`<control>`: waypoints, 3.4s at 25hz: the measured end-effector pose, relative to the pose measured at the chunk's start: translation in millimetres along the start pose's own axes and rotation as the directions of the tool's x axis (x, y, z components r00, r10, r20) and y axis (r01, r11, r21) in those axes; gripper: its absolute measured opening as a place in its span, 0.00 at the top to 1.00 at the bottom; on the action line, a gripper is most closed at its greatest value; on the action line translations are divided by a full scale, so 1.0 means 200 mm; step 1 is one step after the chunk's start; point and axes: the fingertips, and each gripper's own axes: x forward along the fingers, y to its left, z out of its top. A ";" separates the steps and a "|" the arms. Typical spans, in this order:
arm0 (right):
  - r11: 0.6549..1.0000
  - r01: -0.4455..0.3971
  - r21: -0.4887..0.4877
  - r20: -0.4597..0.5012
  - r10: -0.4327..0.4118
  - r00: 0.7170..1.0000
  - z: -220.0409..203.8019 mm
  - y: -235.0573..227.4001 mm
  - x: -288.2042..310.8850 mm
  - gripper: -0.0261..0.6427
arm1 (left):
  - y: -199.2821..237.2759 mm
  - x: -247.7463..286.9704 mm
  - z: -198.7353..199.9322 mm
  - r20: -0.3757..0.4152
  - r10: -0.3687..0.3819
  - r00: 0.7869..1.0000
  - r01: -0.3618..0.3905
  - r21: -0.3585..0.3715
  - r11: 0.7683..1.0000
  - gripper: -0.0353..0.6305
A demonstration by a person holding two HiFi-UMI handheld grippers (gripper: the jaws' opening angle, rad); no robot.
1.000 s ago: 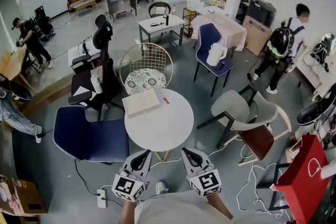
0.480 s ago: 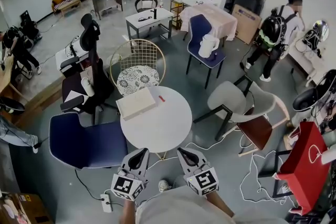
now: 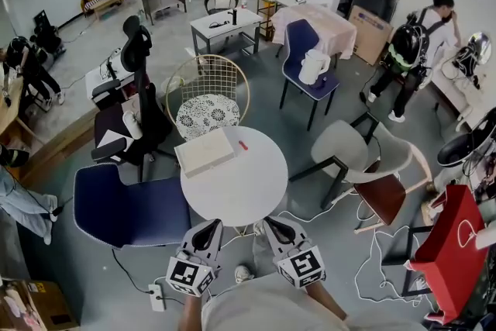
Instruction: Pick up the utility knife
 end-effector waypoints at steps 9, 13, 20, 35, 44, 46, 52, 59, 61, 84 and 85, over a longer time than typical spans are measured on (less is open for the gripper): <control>0.999 -0.034 0.020 0.002 0.034 0.999 0.01 -0.19 0.23 0.94 | 0.15 0.23 0.03 -0.019 0.032 0.999 -0.031 0.014 0.999 0.93; 0.998 -0.043 0.035 -0.003 0.043 0.999 0.03 -0.34 0.36 0.94 | 0.23 0.41 0.06 -0.032 0.033 0.999 -0.032 0.017 0.999 0.93; 0.995 -0.096 0.023 0.025 0.095 0.995 0.17 -0.67 0.64 0.94 | 0.37 0.79 0.21 -0.020 0.070 0.997 -0.069 0.040 0.997 0.93; 0.986 -0.160 0.043 0.058 0.158 0.986 0.29 -1.08 0.95 0.94 | 0.48 1.26 0.28 -0.033 0.122 0.992 -0.121 0.028 0.992 0.93; 0.987 -0.139 0.076 0.052 0.135 0.989 0.27 -1.14 1.03 0.94 | 0.55 1.30 0.28 -0.047 0.122 0.991 -0.121 0.022 0.992 0.93; 0.989 -0.125 0.073 0.050 0.122 0.991 0.27 -1.14 1.06 0.94 | 0.58 1.30 0.29 -0.042 0.119 0.992 -0.118 0.020 0.993 0.93; 0.992 -0.109 0.066 0.041 0.106 0.993 0.29 -1.08 1.16 0.94 | 0.72 1.26 0.29 -0.043 0.107 0.993 -0.106 0.022 0.994 0.93; 0.993 -0.097 0.069 -0.018 0.098 0.995 0.22 -1.03 1.25 0.94 | 0.86 1.21 0.22 -0.076 0.119 0.990 -0.121 -0.016 0.993 0.93; 0.993 -0.098 0.070 -0.041 0.101 0.994 0.18 -1.01 1.27 0.94 | 0.90 1.20 0.17 -0.097 0.119 0.988 -0.122 -0.031 0.992 0.93; 0.980 -0.092 0.177 -0.321 0.146 0.936 -0.51 -0.93 1.17 0.86 | 0.95 1.07 -0.48 -0.300 0.131 0.945 -0.192 -0.186 0.964 0.93; 0.979 -0.095 0.181 -0.322 0.150 0.935 -0.52 -0.92 1.18 0.74 | 0.95 1.08 -0.48 -0.298 0.132 0.946 -0.193 -0.186 0.963 0.93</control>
